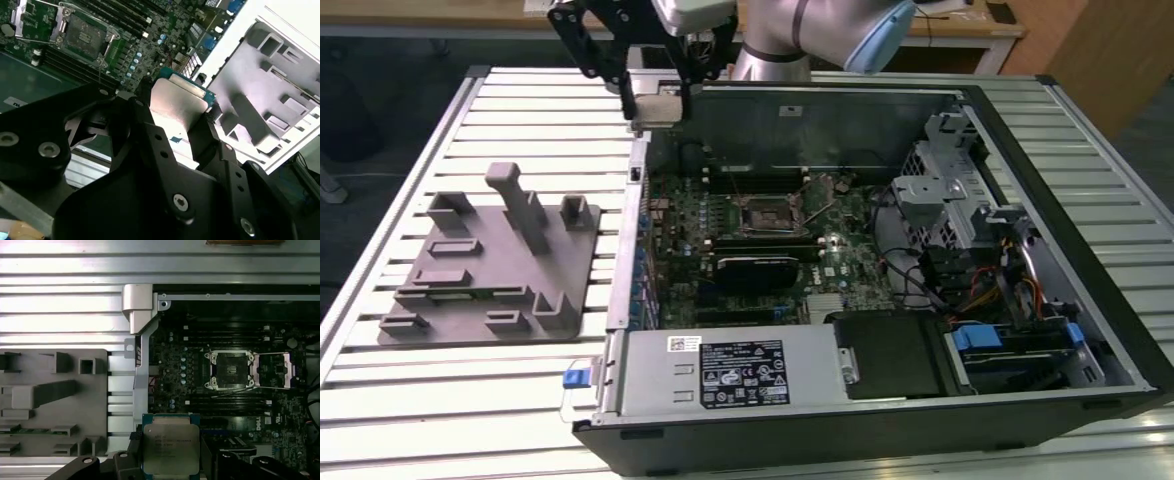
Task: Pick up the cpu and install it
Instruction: 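Pick up the cpu and move it towards the insertion slot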
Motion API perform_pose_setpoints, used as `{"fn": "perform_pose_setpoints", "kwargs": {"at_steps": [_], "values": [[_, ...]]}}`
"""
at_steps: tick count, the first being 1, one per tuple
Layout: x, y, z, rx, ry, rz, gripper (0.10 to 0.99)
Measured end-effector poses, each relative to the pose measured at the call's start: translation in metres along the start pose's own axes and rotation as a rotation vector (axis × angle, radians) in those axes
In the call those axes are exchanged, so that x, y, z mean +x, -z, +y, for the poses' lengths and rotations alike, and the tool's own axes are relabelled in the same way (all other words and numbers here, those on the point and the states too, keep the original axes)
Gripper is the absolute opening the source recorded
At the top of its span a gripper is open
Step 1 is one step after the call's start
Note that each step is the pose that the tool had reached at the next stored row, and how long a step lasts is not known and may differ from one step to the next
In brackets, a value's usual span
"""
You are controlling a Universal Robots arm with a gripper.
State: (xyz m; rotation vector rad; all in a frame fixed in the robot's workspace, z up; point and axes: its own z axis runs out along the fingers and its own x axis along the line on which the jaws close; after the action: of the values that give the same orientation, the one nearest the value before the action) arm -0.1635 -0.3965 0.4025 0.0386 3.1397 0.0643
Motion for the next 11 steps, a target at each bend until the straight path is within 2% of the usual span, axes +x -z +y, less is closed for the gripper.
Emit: {"fn": "perform_pose_setpoints", "kwargs": {"at_steps": [11], "values": [[-0.0332, -0.0001, 0.0011, 0.0, 0.0, 0.0, 0.541]]}}
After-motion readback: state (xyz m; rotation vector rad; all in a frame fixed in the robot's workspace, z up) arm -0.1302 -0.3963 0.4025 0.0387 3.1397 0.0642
